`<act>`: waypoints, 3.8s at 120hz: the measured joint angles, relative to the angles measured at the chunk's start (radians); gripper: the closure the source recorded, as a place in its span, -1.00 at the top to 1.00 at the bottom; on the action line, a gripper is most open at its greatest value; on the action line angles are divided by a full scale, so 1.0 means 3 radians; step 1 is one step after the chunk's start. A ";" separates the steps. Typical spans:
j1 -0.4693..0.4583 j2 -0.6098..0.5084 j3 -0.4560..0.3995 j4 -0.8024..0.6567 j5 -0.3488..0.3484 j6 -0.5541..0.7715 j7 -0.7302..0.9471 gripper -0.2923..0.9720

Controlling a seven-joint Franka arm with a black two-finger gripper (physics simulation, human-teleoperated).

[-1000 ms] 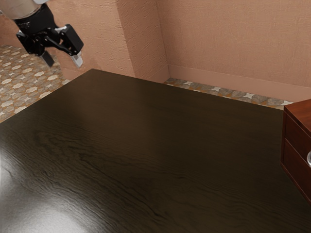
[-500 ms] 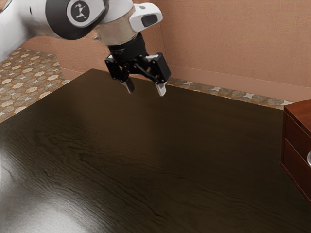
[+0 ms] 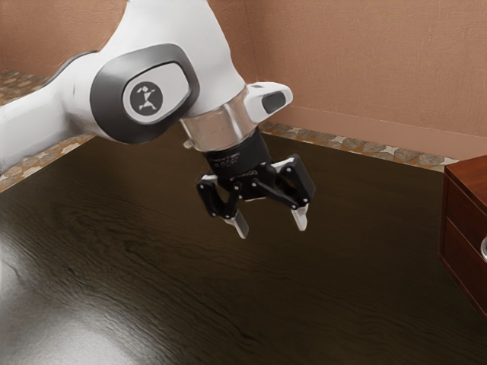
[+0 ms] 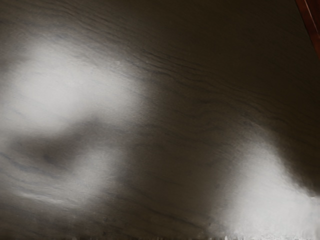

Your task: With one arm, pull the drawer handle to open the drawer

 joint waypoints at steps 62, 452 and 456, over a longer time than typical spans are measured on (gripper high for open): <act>-0.0237 0.0728 -0.0224 0.0555 -0.0148 0.0469 -0.0555 0.50; -0.0667 0.0794 -0.0166 -0.0110 -0.0008 0.1924 -0.1138 -0.11; -0.0670 0.0761 -0.0156 -0.0153 -0.0009 0.1930 -0.1139 -0.11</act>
